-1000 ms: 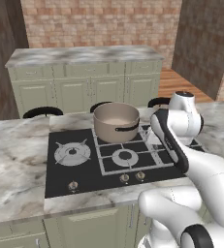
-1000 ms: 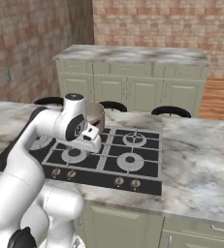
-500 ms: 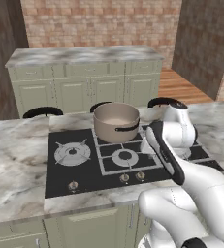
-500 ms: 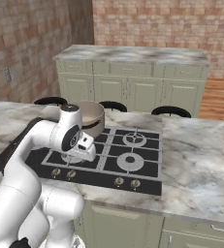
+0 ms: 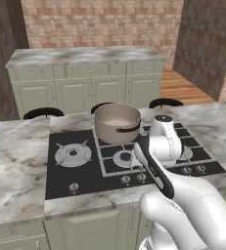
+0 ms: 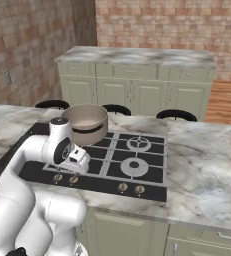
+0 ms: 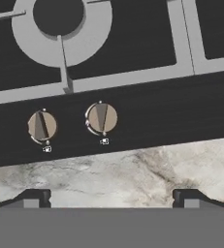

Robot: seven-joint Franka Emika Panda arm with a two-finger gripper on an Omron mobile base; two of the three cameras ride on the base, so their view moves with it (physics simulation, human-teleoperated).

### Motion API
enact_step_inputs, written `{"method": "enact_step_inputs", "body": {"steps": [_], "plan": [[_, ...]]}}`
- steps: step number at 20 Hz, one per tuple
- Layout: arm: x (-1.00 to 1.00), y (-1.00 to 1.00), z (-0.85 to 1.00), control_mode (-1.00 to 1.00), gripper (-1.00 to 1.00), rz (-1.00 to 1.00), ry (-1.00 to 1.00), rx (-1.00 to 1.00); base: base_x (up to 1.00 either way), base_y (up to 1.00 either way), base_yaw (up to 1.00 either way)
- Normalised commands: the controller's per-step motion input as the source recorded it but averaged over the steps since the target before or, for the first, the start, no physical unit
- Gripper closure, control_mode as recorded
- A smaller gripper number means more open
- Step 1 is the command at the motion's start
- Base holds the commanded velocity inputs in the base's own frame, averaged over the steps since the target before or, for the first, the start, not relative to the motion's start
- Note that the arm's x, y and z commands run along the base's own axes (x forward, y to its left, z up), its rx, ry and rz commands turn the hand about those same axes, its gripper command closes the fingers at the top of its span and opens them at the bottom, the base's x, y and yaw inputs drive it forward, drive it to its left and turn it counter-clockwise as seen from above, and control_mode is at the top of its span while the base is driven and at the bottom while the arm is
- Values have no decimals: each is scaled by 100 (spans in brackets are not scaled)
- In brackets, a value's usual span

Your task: Turn off the rear center burner of the stove.

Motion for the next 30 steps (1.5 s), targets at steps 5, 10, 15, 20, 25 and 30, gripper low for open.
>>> {"method": "enact_step_inputs", "body": {"steps": [5, 10, 15, 20, 25, 30], "plan": [[0, 3, -29, -100, -100, -5, 3, -3, 0, 0, 0], [13, 19, -26, -100, -100, -5, 4, -6, 0, 0, 0], [25, 4, -19, -100, -100, -1, 5, -1, 0, 0, 0], [13, -1, -14, -100, -100, 0, 7, -3, 0, 0, 0], [11, -1, -17, -100, -100, 0, 5, -1, 0, 0, 0], [16, 0, -10, -100, -100, 0, 0, 0, 0, 0, 0]]}}
